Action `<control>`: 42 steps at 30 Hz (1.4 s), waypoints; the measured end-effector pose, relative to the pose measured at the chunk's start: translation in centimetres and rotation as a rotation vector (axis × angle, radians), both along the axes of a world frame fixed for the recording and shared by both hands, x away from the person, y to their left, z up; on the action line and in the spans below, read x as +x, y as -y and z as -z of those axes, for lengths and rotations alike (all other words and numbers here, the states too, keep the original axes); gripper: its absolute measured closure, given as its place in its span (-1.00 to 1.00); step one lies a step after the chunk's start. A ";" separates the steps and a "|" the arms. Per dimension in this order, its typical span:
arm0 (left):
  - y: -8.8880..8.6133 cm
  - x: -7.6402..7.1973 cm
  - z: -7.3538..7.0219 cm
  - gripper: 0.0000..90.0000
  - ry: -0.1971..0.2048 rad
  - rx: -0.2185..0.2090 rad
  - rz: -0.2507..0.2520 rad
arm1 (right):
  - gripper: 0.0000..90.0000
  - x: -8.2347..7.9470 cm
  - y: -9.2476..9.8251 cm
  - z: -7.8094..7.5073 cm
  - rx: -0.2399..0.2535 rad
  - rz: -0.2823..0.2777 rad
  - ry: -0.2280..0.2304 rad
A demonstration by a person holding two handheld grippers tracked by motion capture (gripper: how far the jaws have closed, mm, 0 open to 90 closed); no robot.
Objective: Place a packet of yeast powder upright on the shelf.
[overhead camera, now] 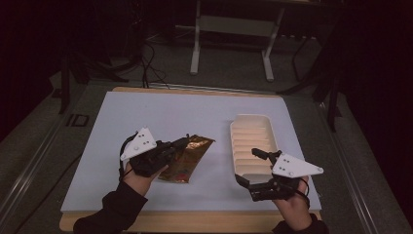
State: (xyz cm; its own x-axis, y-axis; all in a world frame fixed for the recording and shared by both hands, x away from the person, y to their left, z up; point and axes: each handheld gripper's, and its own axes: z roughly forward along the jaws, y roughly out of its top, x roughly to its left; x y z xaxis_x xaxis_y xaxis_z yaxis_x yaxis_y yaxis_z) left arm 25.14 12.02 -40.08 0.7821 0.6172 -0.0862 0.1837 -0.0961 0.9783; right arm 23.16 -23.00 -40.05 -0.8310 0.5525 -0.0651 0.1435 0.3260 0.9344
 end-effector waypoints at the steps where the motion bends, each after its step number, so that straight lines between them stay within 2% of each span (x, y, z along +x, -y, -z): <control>1: 0.1 0.0 0.1 1.00 0.001 -0.008 0.006 | -0.78 0.3 -0.1 -0.1 0.018 -0.009 -0.017; 3: 0.5 0.0 0.2 1.00 0.005 -0.020 0.023 | -0.78 0.5 -0.4 -0.2 0.022 -0.028 -0.014; 6: 0.9 -0.1 0.4 1.00 0.040 -0.032 0.047 | -0.78 0.8 -1.2 -0.5 0.011 -0.047 -0.003; 7: 1.0 0.0 0.5 1.00 0.042 -0.052 0.073 | -0.78 1.0 -1.5 -0.5 0.014 -0.058 -0.010; 8: 1.1 -0.1 0.5 1.00 0.054 -0.062 0.076 | -0.78 1.1 -1.9 -0.5 0.013 -0.074 -0.031; 9: 1.2 -0.1 0.6 1.00 0.062 -0.072 0.086 | -0.77 1.2 -2.1 -0.5 0.017 -0.079 -0.026; 11: 1.5 -0.2 0.6 1.00 0.082 -0.099 0.104 | -0.74 1.4 -2.6 -0.5 0.020 -0.104 -0.045; 15: 2.0 -0.2 0.8 1.00 0.083 -0.131 0.134 | -0.72 1.8 -3.3 -0.5 0.042 -0.125 -0.056; 22: 2.4 -0.2 1.4 1.00 0.101 -0.217 0.170 | -0.62 2.4 -3.8 -0.5 0.059 -0.164 -0.120; 25: 2.8 -0.3 1.4 1.00 0.112 -0.219 0.185 | -0.49 2.6 -3.9 -0.4 0.063 -0.182 -0.141; 29: 3.2 -0.4 1.4 1.00 0.113 -0.235 0.202 | -0.27 2.6 -3.9 -0.5 0.059 -0.205 -0.135; 31: 3.3 -0.5 1.3 1.00 0.107 -0.253 0.206 | -0.07 2.7 -3.9 -0.5 0.059 -0.220 -0.146; 35: 3.5 -0.6 1.1 1.00 0.115 -0.254 0.214 | 0.16 2.9 -3.9 -0.2 0.049 -0.253 -0.173; 40: 3.5 -0.6 1.1 1.00 0.114 -0.250 0.226 | 0.55 3.0 -3.9 -0.2 0.032 -0.276 -0.175; 42: 3.5 -0.6 1.1 1.00 0.105 -0.253 0.232 | 0.60 3.1 -3.8 -0.3 0.026 -0.284 -0.181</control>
State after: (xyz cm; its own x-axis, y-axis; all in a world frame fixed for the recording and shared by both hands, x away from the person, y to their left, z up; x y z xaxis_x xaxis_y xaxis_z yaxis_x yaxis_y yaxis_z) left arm 24.59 8.55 -41.23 0.9116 0.3916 -0.1249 0.0824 0.1238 0.9889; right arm 26.24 -19.20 -39.79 -0.9487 0.2971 0.1084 0.2146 0.3532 0.9106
